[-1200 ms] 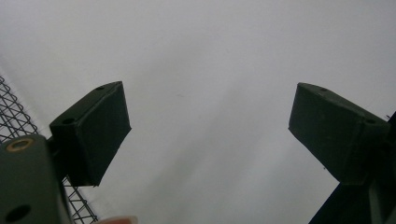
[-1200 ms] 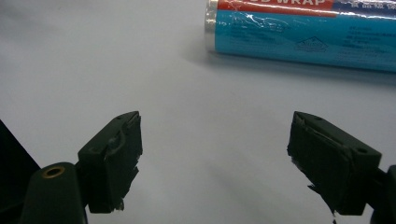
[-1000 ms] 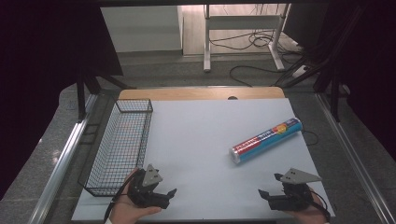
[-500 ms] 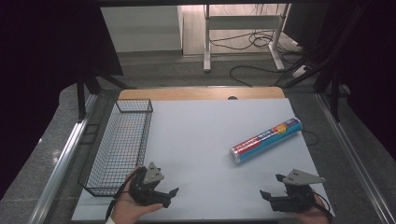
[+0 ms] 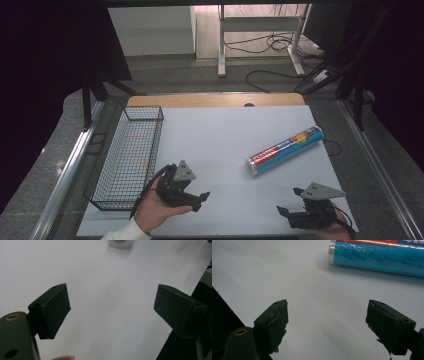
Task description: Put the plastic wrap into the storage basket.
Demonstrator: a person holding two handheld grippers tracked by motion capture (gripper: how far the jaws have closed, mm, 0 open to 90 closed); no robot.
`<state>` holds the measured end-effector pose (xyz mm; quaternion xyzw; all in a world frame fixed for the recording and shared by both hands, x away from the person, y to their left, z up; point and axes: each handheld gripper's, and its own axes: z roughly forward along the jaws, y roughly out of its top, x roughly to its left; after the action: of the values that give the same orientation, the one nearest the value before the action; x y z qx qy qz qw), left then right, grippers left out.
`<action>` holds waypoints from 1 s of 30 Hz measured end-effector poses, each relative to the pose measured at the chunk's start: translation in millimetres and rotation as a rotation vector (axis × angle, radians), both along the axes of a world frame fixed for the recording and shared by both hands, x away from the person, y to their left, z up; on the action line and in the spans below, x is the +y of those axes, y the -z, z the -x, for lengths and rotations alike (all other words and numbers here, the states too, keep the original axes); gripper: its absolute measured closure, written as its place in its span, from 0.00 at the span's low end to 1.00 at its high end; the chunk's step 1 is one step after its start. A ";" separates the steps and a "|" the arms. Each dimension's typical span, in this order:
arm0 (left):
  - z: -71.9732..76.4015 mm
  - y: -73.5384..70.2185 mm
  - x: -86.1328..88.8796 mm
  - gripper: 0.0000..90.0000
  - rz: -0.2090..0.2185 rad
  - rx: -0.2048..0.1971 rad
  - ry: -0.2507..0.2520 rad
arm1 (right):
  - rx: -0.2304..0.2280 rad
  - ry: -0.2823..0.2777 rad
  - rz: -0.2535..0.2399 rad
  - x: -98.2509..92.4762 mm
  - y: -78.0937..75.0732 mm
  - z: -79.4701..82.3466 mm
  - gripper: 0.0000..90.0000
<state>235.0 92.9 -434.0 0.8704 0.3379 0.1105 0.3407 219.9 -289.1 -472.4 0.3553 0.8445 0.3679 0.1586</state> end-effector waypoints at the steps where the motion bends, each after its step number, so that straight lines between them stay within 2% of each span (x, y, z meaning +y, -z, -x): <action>1: -1.9 0.3 -2.0 0.15 0.000 0.001 0.001 | 0.003 0.006 0.001 -0.3 0.0 -0.1 0.20; 7: -17.8 3.1 -13.2 0.15 0.028 0.046 0.012 | 0.010 0.016 -0.001 -2.9 1.7 -0.5 0.20; 15: -32.1 1.7 -24.9 0.16 0.057 0.044 0.024 | 0.015 0.013 0.006 -2.3 2.9 -0.8 0.20; 19: -41.5 2.9 -32.6 0.17 0.087 0.050 0.033 | 0.023 0.016 0.013 -1.8 4.6 -2.1 0.20; 23: -50.6 3.0 -43.2 0.17 0.113 0.042 0.046 | 0.026 0.017 0.019 -1.2 5.7 -2.0 0.20; 30: -71.4 3.6 -67.2 0.18 0.123 0.041 0.056 | 0.027 0.020 0.029 -2.0 6.5 -2.5 0.20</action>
<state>306.4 25.7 -437.6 0.8589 0.3265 0.0623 0.3895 222.4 -291.2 -478.9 0.3664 0.8483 0.3492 0.1558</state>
